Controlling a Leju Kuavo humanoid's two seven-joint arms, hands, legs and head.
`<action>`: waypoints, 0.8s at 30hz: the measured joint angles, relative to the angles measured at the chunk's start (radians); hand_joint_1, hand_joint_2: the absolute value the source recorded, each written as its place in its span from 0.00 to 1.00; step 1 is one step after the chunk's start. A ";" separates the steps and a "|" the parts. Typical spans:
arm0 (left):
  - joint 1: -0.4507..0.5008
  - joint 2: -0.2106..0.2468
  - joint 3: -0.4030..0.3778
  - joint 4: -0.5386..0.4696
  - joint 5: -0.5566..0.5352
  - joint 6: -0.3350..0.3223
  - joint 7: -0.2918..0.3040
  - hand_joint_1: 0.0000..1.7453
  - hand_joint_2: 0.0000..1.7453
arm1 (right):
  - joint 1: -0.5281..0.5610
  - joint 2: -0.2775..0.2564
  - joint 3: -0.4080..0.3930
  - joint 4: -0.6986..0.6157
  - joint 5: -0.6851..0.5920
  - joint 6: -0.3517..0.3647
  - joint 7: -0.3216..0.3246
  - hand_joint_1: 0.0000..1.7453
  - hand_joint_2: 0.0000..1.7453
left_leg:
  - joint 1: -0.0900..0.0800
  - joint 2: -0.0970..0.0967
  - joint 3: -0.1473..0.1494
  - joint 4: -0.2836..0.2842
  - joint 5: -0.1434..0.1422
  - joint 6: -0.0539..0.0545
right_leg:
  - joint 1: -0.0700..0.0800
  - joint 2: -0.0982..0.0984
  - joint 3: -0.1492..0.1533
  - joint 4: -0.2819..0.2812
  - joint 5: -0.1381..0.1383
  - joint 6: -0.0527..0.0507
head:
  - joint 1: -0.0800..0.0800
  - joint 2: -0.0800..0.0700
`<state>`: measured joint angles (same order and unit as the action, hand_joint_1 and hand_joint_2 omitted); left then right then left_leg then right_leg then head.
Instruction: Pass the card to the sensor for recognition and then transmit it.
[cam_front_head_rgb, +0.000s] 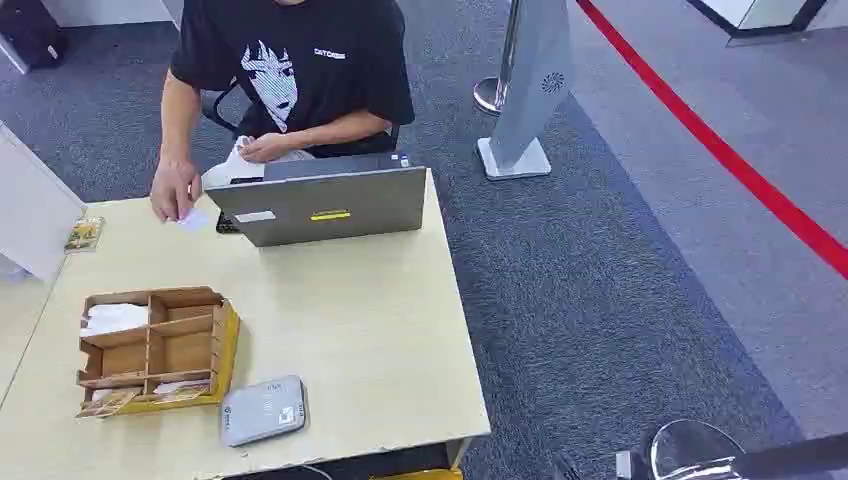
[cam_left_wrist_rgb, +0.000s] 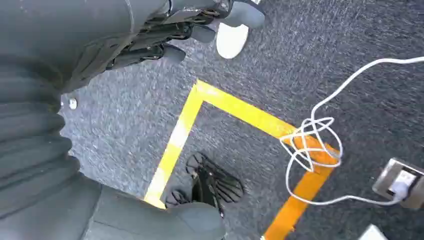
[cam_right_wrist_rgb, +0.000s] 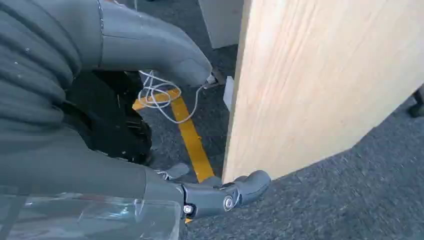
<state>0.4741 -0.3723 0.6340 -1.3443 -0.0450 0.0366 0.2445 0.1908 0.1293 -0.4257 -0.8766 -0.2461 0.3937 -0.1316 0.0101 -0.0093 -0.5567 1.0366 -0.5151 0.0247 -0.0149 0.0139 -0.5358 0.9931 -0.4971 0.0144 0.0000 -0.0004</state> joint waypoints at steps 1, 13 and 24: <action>-0.003 0.000 0.006 0.005 -0.005 -0.004 0.004 0.00 1.00 | 0.000 -0.002 0.002 0.000 -0.004 0.005 0.002 0.00 1.00 | 0.000 0.000 0.000 0.000 0.000 0.000 | 0.000 0.000 0.000 0.000 0.000 0.000 | 0.000 0.000; -0.020 0.002 0.027 0.012 0.146 0.184 -0.162 0.00 1.00 | 0.006 -0.008 0.014 0.000 -0.026 -0.001 0.003 0.00 1.00 | 0.000 0.000 0.001 0.000 0.000 0.000 | 0.000 0.000 -0.002 0.000 0.000 0.000 | 0.000 0.000; -0.083 0.016 0.119 -0.397 0.353 0.036 -0.559 0.00 1.00 | 0.066 0.026 -0.002 -0.123 0.046 -0.062 0.081 0.00 1.00 | 0.001 0.000 0.001 0.000 0.001 -0.001 | 0.001 -0.001 -0.003 0.001 0.000 -0.001 | -0.001 0.000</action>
<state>0.3909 -0.3559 0.7532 -1.7416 0.3077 0.0724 -0.3145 0.2566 0.1556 -0.4279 -0.9998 -0.2003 0.3318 -0.0504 0.0115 -0.0097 -0.5552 1.0367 -0.5143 0.0236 -0.0136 0.0134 -0.5389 0.9942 -0.4970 0.0133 -0.0011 -0.0004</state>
